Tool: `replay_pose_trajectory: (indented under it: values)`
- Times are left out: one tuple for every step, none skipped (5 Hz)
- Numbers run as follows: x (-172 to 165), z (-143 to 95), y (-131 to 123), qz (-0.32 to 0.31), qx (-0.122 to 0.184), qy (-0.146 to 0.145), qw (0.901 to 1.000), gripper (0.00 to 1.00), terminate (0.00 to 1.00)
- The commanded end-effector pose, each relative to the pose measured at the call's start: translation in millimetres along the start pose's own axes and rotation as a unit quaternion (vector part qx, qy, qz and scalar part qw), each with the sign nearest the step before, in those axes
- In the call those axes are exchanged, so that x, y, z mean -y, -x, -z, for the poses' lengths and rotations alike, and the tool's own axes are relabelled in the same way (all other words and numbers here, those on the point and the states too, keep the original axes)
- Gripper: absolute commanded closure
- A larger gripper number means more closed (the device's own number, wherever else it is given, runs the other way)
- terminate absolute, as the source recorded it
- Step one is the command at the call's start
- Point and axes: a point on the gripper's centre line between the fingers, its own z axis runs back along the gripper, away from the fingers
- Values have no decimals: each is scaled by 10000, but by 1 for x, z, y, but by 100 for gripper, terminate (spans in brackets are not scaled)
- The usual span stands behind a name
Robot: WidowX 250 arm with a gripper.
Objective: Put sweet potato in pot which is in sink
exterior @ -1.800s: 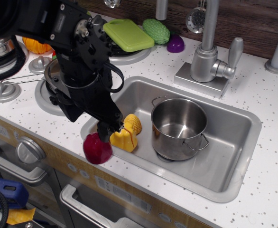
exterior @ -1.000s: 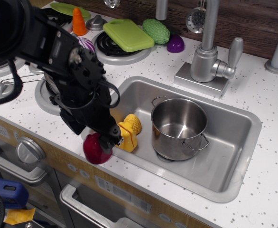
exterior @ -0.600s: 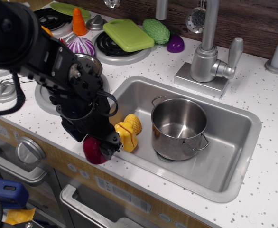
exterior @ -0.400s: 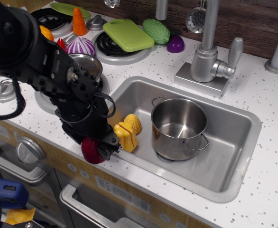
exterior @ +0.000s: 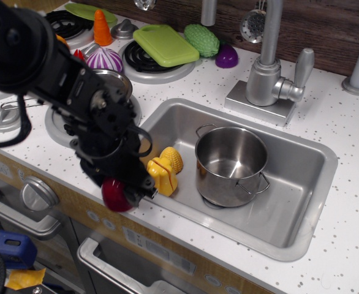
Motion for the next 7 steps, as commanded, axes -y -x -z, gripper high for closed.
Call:
replay_pose_trajectory:
  values:
    - [10, -26, -39, 309, 645, -38, 9974, 100, 0]
    - [24, -28, -60, 286, 893, 77, 9956, 100, 0]
    - [47, -16, -80, 267, 1088, 251, 9934, 100, 0]
    - [65, -1, -98, 397, 1301, 368, 9900, 100, 0]
    - [72, 9, -118, 631, 1348, 513, 9875, 0, 0]
    - [73, 17, -133, 850, 1388, 588, 9849, 0, 0]
    - [69, 20, -140, 925, 1430, 666, 9831, 0, 0]
